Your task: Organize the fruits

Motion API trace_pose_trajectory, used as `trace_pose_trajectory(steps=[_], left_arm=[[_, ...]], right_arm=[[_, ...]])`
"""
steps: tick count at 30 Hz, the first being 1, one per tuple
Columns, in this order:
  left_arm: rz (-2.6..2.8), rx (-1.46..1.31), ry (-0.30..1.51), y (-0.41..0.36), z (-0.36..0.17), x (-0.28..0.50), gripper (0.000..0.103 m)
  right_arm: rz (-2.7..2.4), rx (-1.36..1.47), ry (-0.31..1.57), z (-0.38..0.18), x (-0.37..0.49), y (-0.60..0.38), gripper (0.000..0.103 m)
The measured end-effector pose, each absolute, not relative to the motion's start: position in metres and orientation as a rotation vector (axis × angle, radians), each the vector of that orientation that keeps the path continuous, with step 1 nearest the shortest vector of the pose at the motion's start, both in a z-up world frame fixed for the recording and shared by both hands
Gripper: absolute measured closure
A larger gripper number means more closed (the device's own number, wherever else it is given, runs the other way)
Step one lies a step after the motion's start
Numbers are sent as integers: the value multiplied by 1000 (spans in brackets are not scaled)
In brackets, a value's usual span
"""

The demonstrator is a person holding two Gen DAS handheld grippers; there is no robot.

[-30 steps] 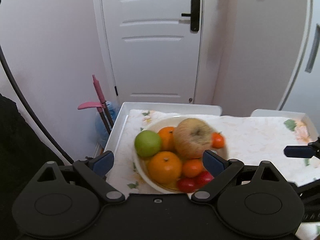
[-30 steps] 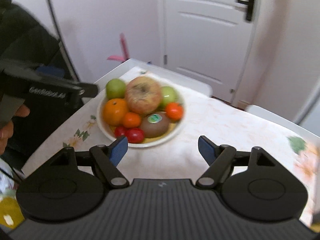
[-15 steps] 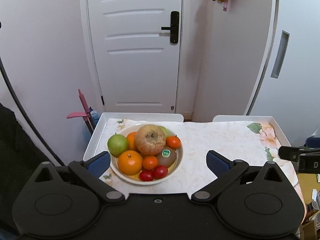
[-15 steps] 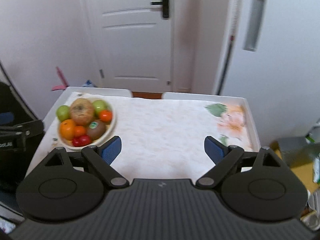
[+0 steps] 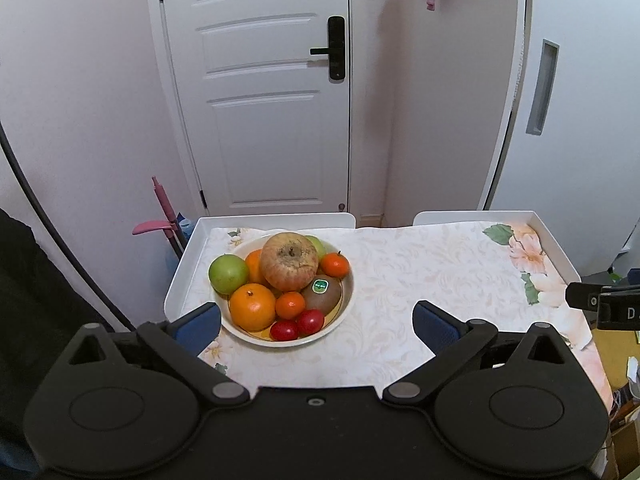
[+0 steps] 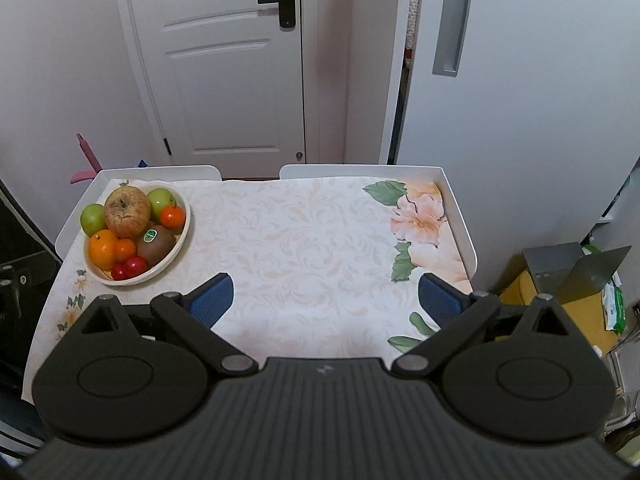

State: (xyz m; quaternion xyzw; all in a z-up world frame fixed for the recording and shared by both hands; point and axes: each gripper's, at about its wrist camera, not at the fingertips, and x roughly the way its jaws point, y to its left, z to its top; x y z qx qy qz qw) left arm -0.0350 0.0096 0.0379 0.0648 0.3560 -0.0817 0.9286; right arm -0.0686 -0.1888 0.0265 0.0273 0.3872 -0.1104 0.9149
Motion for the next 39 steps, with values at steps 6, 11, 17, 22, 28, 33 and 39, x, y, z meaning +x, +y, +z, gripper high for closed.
trace_pose_trajectory(steps=[6,11,17,22,28,33,39], left_arm=[[-157,132,730,8,37,-35,0],[-154,133,734,6,36,-34,0],[-153,134,735,5,36,-35,0],[-152,134,736,3,36,-35,0],[-146,133,734,4,37,-33,0],[-143,139,735,5,37,-32,0],[-140,139,742,5,36,-31,0]], right_arm=[[-225,53,799,26,-69,-189,0],[-227,54,803,26,-68,-191,0],[-226,60,805,26,-67,-194,0],[-225,61,807,26,-66,-194,0],[-221,63,813,25,-65,-194,0],[-221,64,813,25,-65,-193,0],[-219,63,813,25,-65,-193,0]])
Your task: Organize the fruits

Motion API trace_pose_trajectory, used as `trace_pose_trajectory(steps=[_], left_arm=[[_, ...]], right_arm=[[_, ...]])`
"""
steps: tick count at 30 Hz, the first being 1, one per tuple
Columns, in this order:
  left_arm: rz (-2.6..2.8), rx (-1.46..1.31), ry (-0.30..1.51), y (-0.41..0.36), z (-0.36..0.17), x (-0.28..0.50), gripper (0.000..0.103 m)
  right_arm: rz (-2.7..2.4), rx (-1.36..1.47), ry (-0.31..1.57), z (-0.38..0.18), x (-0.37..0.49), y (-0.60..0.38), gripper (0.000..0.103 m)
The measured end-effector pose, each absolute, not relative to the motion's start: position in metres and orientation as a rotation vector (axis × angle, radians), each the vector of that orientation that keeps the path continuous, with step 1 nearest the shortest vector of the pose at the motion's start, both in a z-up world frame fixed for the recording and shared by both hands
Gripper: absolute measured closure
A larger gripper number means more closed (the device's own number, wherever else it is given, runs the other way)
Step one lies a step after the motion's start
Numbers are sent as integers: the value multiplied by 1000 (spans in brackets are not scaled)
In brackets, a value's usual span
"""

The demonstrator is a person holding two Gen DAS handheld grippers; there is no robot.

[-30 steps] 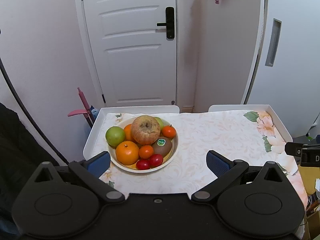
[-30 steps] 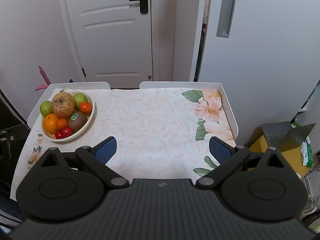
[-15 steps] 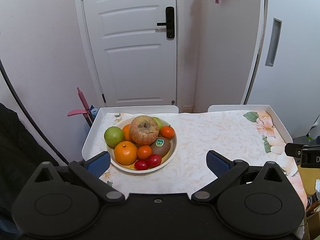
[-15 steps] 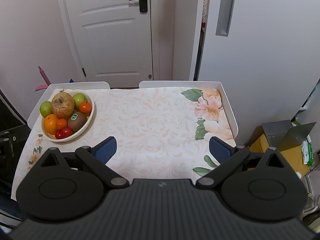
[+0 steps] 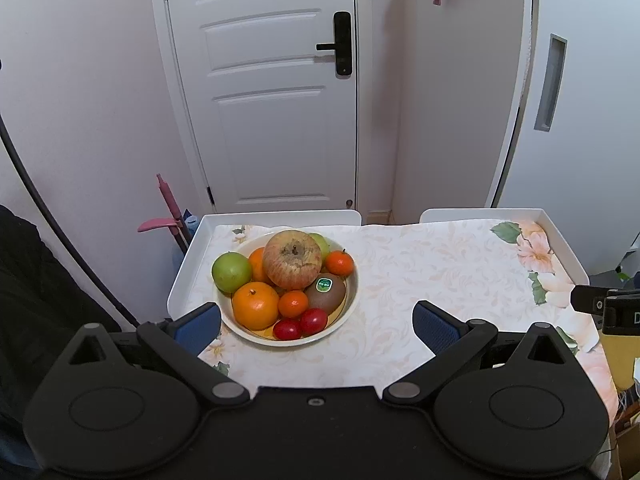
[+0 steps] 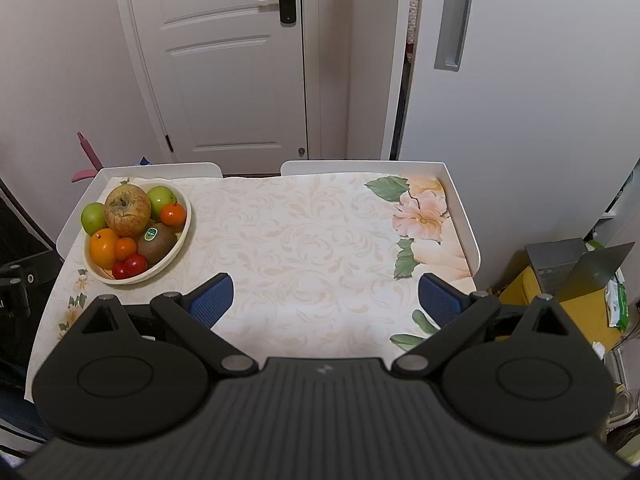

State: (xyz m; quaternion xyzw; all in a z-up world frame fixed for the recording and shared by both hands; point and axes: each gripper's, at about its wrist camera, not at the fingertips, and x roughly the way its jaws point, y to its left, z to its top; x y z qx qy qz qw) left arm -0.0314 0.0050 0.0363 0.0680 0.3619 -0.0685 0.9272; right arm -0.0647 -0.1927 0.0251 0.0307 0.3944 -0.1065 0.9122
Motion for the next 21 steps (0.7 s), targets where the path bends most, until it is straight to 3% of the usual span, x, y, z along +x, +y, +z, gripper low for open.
trace_pose_trajectory(steps=[21], left_arm=[[-121,135,733,11,38,-36,0]], right_arm=[[-217,61,813,27,-64,-189,0]])
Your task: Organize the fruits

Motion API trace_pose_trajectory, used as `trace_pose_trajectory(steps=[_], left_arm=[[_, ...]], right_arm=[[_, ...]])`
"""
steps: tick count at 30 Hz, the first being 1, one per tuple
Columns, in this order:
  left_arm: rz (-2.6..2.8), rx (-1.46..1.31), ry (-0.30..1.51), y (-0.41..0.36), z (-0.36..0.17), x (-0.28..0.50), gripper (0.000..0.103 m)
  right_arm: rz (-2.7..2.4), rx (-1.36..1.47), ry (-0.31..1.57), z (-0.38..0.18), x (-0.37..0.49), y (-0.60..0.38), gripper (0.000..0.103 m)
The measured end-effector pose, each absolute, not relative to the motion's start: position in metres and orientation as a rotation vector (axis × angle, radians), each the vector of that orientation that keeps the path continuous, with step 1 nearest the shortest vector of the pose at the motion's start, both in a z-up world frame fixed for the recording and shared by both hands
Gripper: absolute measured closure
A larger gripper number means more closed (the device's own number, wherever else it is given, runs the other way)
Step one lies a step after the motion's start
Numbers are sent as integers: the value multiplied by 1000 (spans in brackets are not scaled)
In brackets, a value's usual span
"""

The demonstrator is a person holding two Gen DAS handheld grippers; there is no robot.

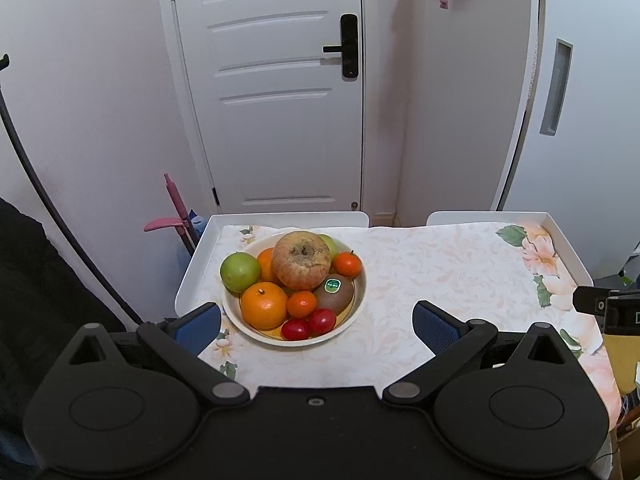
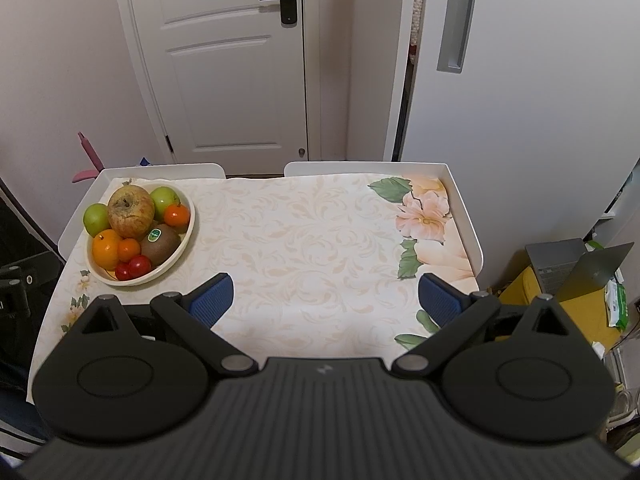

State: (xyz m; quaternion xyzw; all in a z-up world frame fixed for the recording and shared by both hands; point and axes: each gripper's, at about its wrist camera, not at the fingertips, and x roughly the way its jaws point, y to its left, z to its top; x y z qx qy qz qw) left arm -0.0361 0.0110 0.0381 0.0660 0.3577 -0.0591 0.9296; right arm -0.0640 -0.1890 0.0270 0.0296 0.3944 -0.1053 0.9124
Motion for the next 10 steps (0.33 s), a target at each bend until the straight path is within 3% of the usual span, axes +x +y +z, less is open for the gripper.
trace_pose_trajectory(steps=[10], left_arm=[[-124,128,729,13,38,-37,0]], right_arm=[[-220,72,818,27,-64,-183,0]])
